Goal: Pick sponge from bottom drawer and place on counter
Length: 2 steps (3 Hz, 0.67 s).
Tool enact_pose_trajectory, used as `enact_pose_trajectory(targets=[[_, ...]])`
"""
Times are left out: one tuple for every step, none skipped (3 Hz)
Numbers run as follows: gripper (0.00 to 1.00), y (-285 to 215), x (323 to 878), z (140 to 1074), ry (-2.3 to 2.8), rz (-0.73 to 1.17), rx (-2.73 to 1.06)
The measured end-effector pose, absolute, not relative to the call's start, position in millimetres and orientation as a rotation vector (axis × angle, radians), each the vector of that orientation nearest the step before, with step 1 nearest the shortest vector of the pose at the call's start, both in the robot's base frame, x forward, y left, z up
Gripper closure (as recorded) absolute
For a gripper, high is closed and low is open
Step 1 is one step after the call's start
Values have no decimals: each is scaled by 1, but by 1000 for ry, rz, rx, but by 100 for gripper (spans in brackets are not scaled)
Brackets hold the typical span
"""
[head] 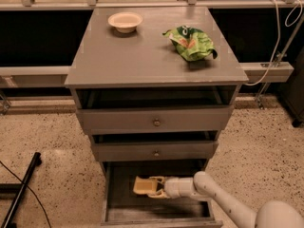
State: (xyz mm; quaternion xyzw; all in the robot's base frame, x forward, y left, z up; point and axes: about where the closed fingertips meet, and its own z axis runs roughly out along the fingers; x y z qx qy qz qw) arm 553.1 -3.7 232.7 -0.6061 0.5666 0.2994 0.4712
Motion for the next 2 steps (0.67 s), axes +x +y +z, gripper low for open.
enact_pose_trajectory(targets=[[100,17,508,294,1223,808,-1675],[100,35,468,351,1095,831,-1847]])
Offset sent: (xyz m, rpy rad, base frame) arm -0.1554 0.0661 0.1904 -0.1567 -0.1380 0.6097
